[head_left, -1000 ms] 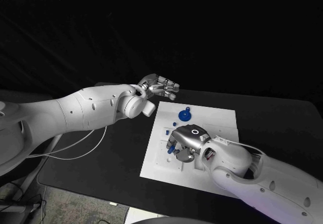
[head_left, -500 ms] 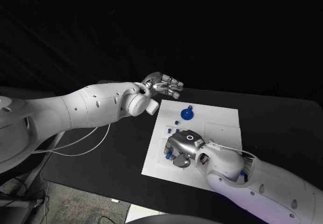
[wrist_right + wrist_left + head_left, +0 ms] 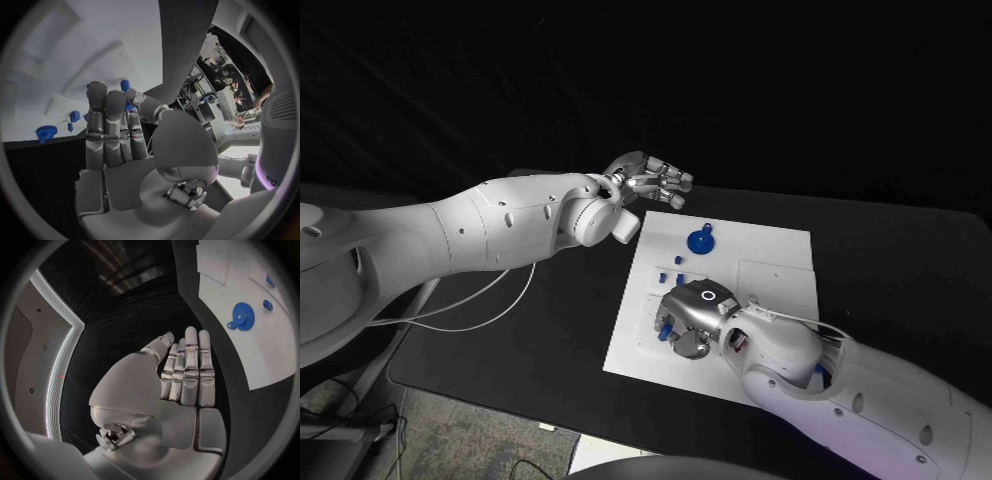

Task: Assemble the parts on the task board

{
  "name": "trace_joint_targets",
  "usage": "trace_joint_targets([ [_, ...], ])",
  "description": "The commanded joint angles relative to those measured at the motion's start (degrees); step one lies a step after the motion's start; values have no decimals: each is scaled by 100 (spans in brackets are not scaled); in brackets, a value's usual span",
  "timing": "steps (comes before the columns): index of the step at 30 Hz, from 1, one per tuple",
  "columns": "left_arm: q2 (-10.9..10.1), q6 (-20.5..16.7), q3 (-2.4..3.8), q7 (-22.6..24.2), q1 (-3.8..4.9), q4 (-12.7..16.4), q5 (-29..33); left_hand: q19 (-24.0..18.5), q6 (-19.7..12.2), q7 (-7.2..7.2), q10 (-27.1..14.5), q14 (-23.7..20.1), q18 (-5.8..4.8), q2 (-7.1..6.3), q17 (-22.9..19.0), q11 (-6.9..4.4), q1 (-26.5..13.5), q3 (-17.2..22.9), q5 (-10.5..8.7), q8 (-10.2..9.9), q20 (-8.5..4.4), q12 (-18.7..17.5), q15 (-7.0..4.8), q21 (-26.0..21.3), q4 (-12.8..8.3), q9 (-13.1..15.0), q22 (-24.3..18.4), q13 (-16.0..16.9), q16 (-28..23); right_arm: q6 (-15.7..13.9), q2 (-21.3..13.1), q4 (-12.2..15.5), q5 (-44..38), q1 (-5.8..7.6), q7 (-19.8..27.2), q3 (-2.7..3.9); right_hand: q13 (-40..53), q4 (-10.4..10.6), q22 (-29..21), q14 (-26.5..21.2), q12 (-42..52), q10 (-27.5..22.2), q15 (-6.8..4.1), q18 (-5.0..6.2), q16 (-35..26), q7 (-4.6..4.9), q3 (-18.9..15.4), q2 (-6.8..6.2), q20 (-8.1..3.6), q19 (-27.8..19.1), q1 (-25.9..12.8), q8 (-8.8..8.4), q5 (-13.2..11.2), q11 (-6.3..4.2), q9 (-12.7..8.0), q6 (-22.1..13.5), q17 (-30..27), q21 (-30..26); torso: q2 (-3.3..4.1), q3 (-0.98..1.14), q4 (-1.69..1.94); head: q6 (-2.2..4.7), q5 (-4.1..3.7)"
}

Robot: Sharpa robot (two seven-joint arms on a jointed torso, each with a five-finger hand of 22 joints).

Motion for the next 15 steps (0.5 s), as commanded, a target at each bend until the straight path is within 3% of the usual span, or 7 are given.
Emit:
trace_joint_targets([
  [1, 3, 110, 1, 20, 9, 13, 27, 9, -36, -7, -11, 9, -10, 25, 7, -8, 18, 3, 11, 25, 8, -33, 16, -16, -5, 3, 7, -7, 6, 34, -12, -4, -89, -6, 33, -2, 5, -16, 5, -4, 18, 238, -27, 117, -25, 11, 16, 64, -34, 185, -2, 20, 32, -215, 8, 42, -4, -37, -3, -3, 1, -15, -7],
  [15, -2, 139, -2, 1, 9, 11, 27, 6, -41, -7, -17, 5, -10, 28, 7, -6, 16, 5, 9, 25, 10, -34, 18, -18, 2, 3, 1, -7, 5, 61, -47, -38, -129, -9, -20, -2, 5, -26, 25, -7, 18, 240, -30, 121, -21, 11, 28, 65, -37, 185, -13, 18, 33, -215, 7, 42, -6, -44, -5, -8, -1, -23, -22],
])
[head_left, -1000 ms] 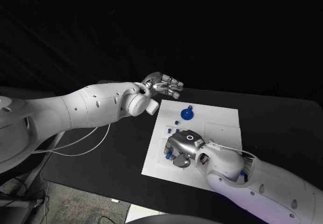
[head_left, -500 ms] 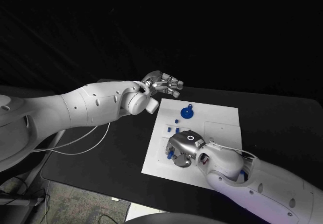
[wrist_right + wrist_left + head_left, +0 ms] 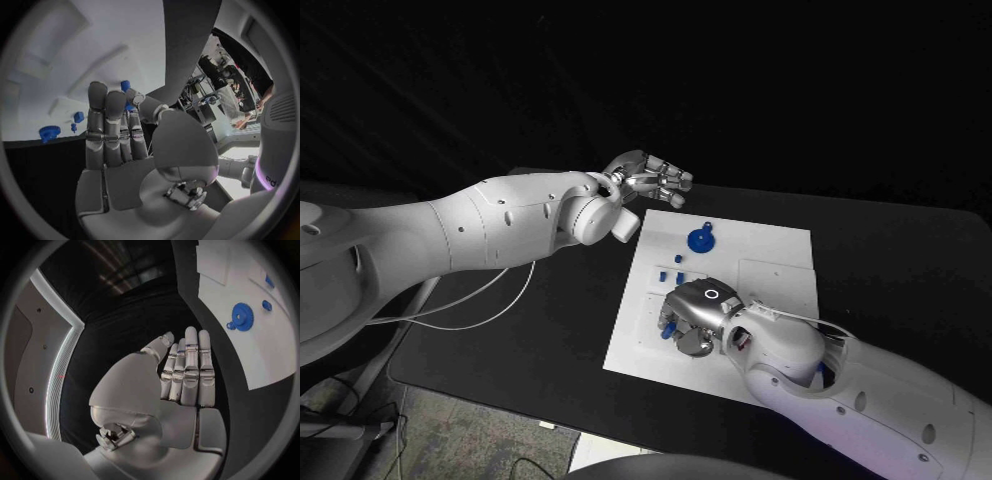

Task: Assemble the parts on the task board

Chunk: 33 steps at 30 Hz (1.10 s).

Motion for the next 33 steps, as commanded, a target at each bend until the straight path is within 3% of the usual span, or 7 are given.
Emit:
trace_joint_targets([
  [1, 10, 108, 1, 18, 9, 11, 27, 5, -45, -7, -19, 3, -11, 29, 8, -5, 7, 5, 10, 25, 13, -33, 20, -19, 15, 3, -11, -7, 5, 68, -1, -10, -83, -7, -17, -2, 6, -3, 6, -7, 22, 241, -31, 86, -21, 3, 23, 59, -38, 185, -22, 24, 34, -214, 5, 37, -5, -22, -3, -3, 2, 3, -29],
  [17, 24, 135, 0, 1, 9, 14, 27, 5, -45, -7, -19, 3, -11, 29, 8, -5, 7, 5, 10, 25, 13, -33, 20, -19, 15, 3, -11, -7, 5, 233, 59, -101, -124, -6, -105, -5, 5, -3, 19, -10, 21, 234, -33, 86, -22, 4, 25, 60, -39, 180, -19, 24, 34, -212, 5, 31, -7, -30, -1, 1, 0, 7, -52],
  [27, 36, 151, 0, -12, 9, 13, 27, 5, -45, -7, -19, 3, -11, 29, 8, -5, 7, 5, 10, 25, 13, -33, 20, -19, 15, 3, -11, -7, 5, 273, 192, -197, -175, -6, -88, -178, 6, -13, 36, -14, 22, 224, -26, 87, -28, 8, 42, 49, -34, 174, -23, 24, 49, -206, 2, 22, -12, -38, 1, 1, 6, -3, -67],
  [33, 31, 160, 0, -24, 9, 13, 26, 5, -45, -7, -19, 3, -11, 29, 8, -5, 7, 5, 10, 25, 13, -33, 20, -19, 15, 3, -11, -7, 5, 244, 213, -210, -150, -6, -66, -223, 5, -15, 50, -12, 20, 203, -22, 93, -28, 14, 69, 32, -30, 177, -43, 21, 80, -200, -1, 4, -17, -43, -1, -2, 3, -10, -62],
])
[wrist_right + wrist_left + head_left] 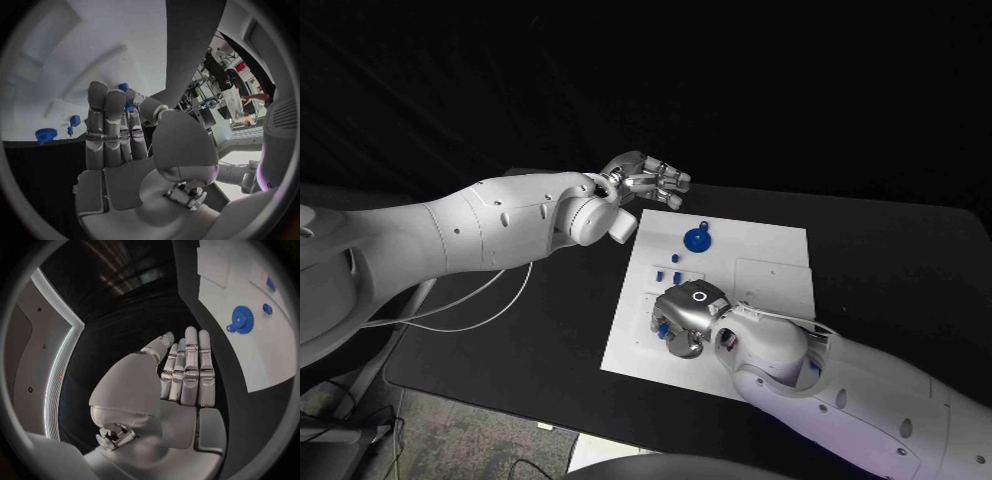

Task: Assemble the parts on the task board

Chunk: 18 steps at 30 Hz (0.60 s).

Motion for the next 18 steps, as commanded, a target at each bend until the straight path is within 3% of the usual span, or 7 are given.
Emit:
trace_joint_targets([
  [1, 7, 101, 2, 13, 9, 11, 25, 5, -45, -7, -19, 3, -11, 29, 8, -6, 7, 5, 10, 25, 13, -33, 21, -19, 16, 3, -5, -7, 5, 174, 4, -37, 2, -53, 18, -61, 7, -5, 11, -20, 37, 188, -27, 85, -24, 13, 18, -5, -37, 164, -27, 21, 54, -158, -1, 2, -9, -13, -1, -3, -2, -7, 6],
  [7, 3, 122, 2, -3, 9, 14, 22, 5, -45, -7, -19, 3, -11, 29, 8, -6, 7, 5, 10, 25, 13, -33, 21, -19, 16, 3, -5, -7, 5, 24, -6, -50, 144, -53, 67, -72, 1, 52, 1, -31, 34, -175, 29, 102, -18, 102, -438, -134, 10, 159, -149, 11, 607, -63, -24, -322, -14, -54, -1, 0, -6, -8, 10],
  [12, -1, 131, 2, -13, 9, 14, 19, 8, -56, -5, -27, -2, -11, 24, 9, -3, 7, 10, 5, 24, 17, -33, 23, -18, 34, 3, -56, -7, 6, -212, -30, -49, 238, -52, 74, -75, -4, 56, -49, -68, 34, -605, 119, 158, -10, 180, -722, -297, 99, 155, -234, 13, 735, 64, -30, -667, -20, -122, -3, 2, -6, 0, -13],
  [15, -7, 132, 1, -20, 9, 13, 19, 9, -55, -5, -28, -2, -11, 38, 9, -3, 0, 13, 6, 25, 17, -34, 24, -19, 46, 3, -60, -7, 6, -377, -47, -38, 261, -52, 44, -75, -3, -29, -96, -160, 43, -954, 160, 219, -68, 283, -879, -557, 133, 89, -191, 14, 912, 173, -35, -1065, -57, -206, -1, 5, -9, -2, -26],
  [16, -8, 133, 1, -22, 9, 13, 19, 9, -55, -5, -28, -2, -11, 38, 9, -3, 0, 13, 6, 25, 17, -34, 24, -19, 46, 3, -60, -7, 6, -415, -51, -36, 267, -52, 39, -75, 3, 7, -160, -231, 62, -1373, 223, 263, -149, 353, -1369, -679, 191, 24, -76, 16, 1115, 259, -36, -1240, -124, -300, -1, 5, -9, -2, -26],
  [17, -10, 134, 1, -24, 9, 13, 18, 9, -55, -5, -28, -2, -11, 38, 9, -3, 0, 13, 6, 25, 17, -34, 24, -19, 46, 3, -60, -7, 6, -452, -54, -35, 273, -52, 36, -75, 0, 97, -244, -229, 50, -1440, 256, 337, -194, 371, -1954, -557, 258, 34, 164, 15, 1174, 285, -33, -1286, -202, -391, -1, 5, -9, -2, -26],
  [18, -11, 135, 1, -26, 9, 13, 18, 9, -55, -5, -28, -2, -11, 38, 9, -3, 0, 13, 6, 25, 17, -34, 24, -19, 46, 3, -60, -7, 6, -499, -58, -34, 281, -53, 32, -75, -2, 127, -286, -279, 63, -1586, 276, 336, -219, 380, -2119, -602, 276, 9, 187, 23, 1242, 313, -33, -1374, -233, -447, -2, 6, -10, 9, -32],
])
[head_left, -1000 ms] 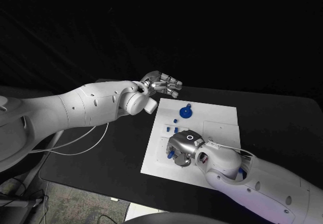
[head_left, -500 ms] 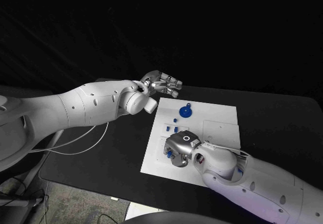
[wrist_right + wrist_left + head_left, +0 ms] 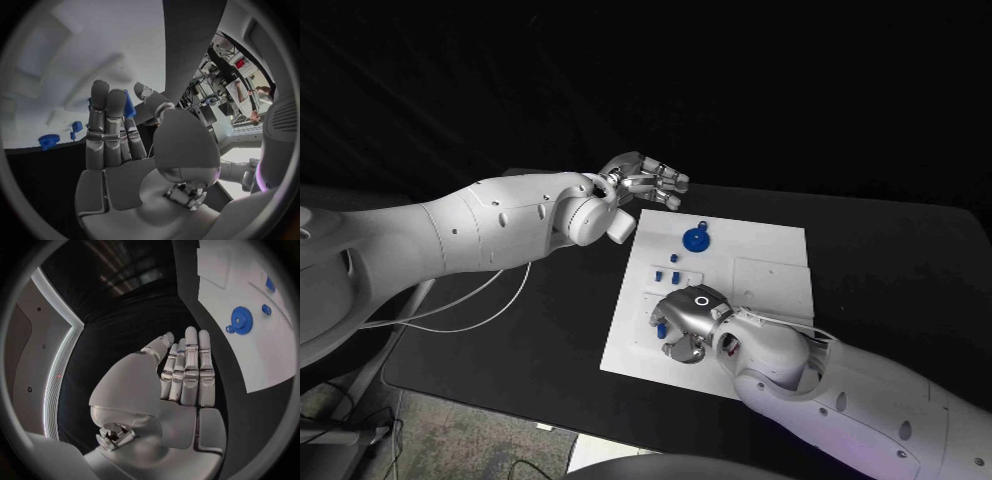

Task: Assemble the parts on the task board

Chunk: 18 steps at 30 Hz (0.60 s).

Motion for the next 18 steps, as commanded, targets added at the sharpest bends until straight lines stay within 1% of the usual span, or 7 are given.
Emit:
trace_joint_targets([
  [1, -1, 101, 2, 11, 9, 13, 18, 9, -40, 10, -28, -2, -11, 38, 9, -3, -1, -3, 6, 25, 17, -34, 24, -19, 30, 3, -6, -7, 6, -307, -11, 12, 118, -1, 15, 3, 6, 97, -101, -97, 26, -229, 43, 68, -56, 20, -476, -5, 51, 15, 173, -15, 100, 48, -1, -147, -78, -119, -1, 3, -2, 16, -12],
  [6, -10, 107, 1, 6, 9, 14, 18, 9, -40, 10, -28, -2, -11, 38, 9, -3, -1, -3, 6, 25, 17, -34, 24, -19, 30, 3, -6, -7, 6, -515, -59, 54, 180, -1, 7, 3, 1, 580, -334, -182, 22, -460, 79, 109, -60, -45, -864, -175, 98, 70, 500, -30, 94, 86, -15, -565, -247, -363, -1, 3, 1, 24, -31],
  [9, -16, 125, 0, 1, 9, 14, 15, 9, -40, 10, -28, -2, -11, 38, 9, -3, -1, -3, 6, 25, 17, -34, 24, -19, 30, 3, -6, -7, 6, -603, -106, 117, 222, -1, -19, 4, 1, 710, -381, -180, 20, -464, 81, 104, -34, -58, -940, -215, 97, 110, 548, -36, 93, 86, -18, -606, -296, -413, -1, 5, 0, 23, -39],
  [12, -22, 140, -1, -8, 9, 11, 10, 29, -52, 14, -25, 11, -5, 27, 14, -5, 24, -3, -8, 24, 11, -33, 17, -10, 24, 3, -17, -6, 15, -700, -193, 247, 287, 0, -33, 20, -1, 835, -416, -175, 22, -486, 89, 107, -13, -3, -1118, -242, 105, 137, 573, -41, 169, 96, -22, -691, -322, -444, -4, 11, -10, 41, -67],
  [13, -22, 143, -1, -11, 9, 8, 8, 31, -51, 15, -25, 12, -5, 28, 14, -4, 23, -5, -9, 24, 11, -33, 18, -9, 26, 3, -15, -7, 16, -726, -226, 296, 315, 0, -31, 38, 1, 933, -437, -172, 20, -485, 85, 111, 0, -42, -1177, -265, 103, 166, 622, -42, 184, 85, -23, -693, -337, -456, -4, 12, -9, 43, -73],
  [15, -24, 148, -2, -12, 9, 6, 7, 33, -51, 15, -25, 13, -5, 29, 14, -4, 22, -5, -10, 25, 11, -33, 18, -8, 27, 3, -15, -7, 16, -777, -294, 387, 390, 1, -20, 84, 1, 955, -442, -154, 26, -466, 85, 104, 14, -34, -1177, -261, 102, 174, 618, -36, 190, 87, -19, -636, -338, -457, -5, 16, -10, 58, -100],
  [18, -25, 149, -4, -9, 9, 4, 6, 33, -51, 15, -25, 13, -5, 29, 14, -4, 22, -5, -10, 25, 11, -33, 18, -8, 27, 3, -15, -7, 16, -845, -429, 518, 582, 2, 26, 205, 0, 947, -434, -116, 24, -379, 68, 90, 49, -62, -1171, -213, 84, 206, 599, -35, 186, 64, -16, -536, -329, -425, -3, 10, -7, 85, -146],
])
